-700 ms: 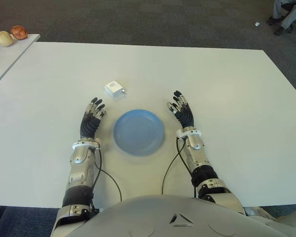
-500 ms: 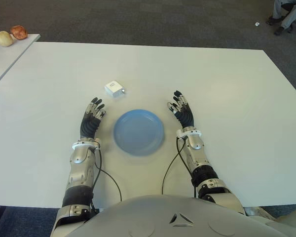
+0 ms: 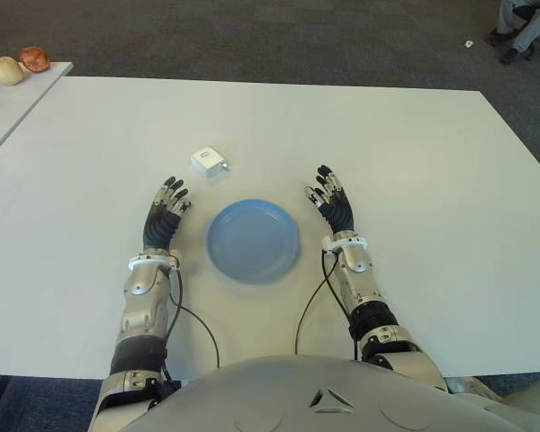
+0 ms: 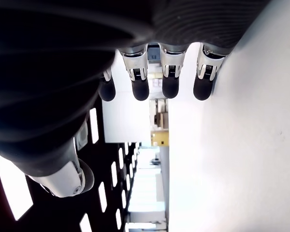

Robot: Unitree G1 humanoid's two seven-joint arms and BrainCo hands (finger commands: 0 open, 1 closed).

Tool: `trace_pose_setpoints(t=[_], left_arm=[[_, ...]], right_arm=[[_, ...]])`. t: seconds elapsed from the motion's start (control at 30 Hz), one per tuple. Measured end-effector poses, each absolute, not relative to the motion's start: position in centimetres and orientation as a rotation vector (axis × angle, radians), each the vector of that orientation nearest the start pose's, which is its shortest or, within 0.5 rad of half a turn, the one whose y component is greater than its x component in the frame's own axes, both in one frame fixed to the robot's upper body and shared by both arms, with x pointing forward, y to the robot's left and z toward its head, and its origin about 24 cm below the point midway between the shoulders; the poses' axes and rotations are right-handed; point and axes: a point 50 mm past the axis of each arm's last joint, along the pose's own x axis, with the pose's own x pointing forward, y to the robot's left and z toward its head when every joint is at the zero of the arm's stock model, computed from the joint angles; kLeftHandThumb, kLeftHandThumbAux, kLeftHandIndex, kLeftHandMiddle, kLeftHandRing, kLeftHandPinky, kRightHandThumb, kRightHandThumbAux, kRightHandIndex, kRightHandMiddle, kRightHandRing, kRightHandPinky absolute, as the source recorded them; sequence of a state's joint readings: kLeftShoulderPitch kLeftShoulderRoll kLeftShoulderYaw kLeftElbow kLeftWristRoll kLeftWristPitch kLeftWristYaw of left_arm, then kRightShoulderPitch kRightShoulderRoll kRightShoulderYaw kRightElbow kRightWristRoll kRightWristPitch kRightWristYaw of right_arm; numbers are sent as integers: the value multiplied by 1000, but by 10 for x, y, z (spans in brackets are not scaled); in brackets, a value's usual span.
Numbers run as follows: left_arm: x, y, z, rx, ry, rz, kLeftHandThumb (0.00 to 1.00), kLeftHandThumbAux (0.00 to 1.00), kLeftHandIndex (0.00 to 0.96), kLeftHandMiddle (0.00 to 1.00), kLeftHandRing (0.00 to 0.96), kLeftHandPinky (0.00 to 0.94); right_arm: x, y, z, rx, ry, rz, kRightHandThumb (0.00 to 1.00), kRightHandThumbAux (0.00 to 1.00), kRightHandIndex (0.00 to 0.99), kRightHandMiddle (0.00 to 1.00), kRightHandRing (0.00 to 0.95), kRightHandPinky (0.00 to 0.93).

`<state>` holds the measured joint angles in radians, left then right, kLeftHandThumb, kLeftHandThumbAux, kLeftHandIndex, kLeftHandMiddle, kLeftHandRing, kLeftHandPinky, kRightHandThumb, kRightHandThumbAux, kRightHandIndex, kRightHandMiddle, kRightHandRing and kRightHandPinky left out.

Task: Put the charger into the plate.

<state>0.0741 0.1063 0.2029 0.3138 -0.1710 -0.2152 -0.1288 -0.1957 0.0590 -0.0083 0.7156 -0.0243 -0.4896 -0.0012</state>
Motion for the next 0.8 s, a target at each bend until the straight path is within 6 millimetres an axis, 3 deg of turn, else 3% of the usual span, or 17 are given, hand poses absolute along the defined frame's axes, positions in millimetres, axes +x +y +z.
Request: trace_pose_setpoints(t=[0.17,0.3,0.47,0.8], left_arm=[[239,242,-8,-53,162,173,99,646,49,126,142,186],[259,255,12,-13,117,206,133,631,53,126,141,188],[278,261,29,32,70,238,269,577,28,70,81,132],[296,259,35,100,96,251,425,498,0,58,68,120]], right_arm=[[266,-118,-24,27,37,71,168,700,8,24,13,50],[266,-117,-23,24,33,68,178,705,10,21,12,51],[267,-117,-23,24,35,63,186,700,12,20,11,47],[269,-117,-24,26,43,67,182,681,13,25,10,42]])
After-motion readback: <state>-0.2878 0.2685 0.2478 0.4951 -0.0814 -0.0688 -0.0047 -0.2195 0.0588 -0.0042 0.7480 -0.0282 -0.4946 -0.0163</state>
